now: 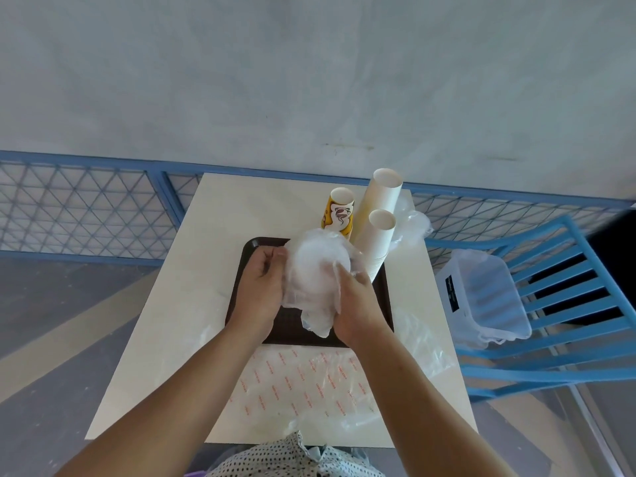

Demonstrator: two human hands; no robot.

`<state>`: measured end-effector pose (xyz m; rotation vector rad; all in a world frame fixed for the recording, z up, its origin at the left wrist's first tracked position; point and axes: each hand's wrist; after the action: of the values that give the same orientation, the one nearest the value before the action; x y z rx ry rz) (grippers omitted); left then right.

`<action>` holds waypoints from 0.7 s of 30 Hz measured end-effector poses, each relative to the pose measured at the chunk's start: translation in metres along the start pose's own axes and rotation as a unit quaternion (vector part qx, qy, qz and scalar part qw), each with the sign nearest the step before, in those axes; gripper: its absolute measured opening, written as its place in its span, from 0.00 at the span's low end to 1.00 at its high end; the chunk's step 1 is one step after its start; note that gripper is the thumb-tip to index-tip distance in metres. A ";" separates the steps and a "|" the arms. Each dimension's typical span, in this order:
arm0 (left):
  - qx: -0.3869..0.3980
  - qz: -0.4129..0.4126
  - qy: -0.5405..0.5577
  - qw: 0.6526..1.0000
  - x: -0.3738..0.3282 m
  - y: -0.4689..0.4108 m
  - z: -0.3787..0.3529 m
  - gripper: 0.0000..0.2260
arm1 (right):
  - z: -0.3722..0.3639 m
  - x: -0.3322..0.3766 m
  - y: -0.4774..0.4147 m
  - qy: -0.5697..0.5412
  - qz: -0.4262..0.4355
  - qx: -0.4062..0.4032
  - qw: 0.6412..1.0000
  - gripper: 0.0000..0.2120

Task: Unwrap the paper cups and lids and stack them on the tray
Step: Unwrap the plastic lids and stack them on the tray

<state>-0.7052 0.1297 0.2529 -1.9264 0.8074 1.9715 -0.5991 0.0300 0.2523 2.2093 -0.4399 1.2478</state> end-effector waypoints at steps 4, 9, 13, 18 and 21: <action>-0.020 0.123 -0.015 0.992 0.005 -0.003 -0.009 0.11 | 0.017 0.012 0.004 -0.048 -0.013 0.038 0.998 0.29; 0.072 0.176 0.118 0.975 -0.008 0.015 -0.027 0.12 | 0.039 0.023 0.005 0.016 -0.011 0.063 0.998 0.27; 0.172 0.134 0.205 0.954 -0.026 0.025 -0.048 0.24 | 0.050 0.024 0.005 0.144 0.030 0.030 0.989 0.25; 0.109 0.025 0.178 0.978 -0.004 0.030 -0.070 0.29 | 0.062 0.028 0.001 0.070 0.048 0.010 0.996 0.26; 0.093 0.012 0.244 0.965 0.008 0.034 -0.075 0.16 | 0.073 0.034 -0.002 0.024 0.033 0.045 0.998 0.25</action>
<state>-0.6626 0.0592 0.2547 -2.3199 1.0935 1.3771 -0.5317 -0.0138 0.2507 2.2504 -0.4492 1.3774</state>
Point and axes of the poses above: each hand's wrist, its own y-axis away from the middle knuckle, its own z-axis out of the back of the hand, x = y × z, and after that the axes turned 9 degrees about x, right-handed
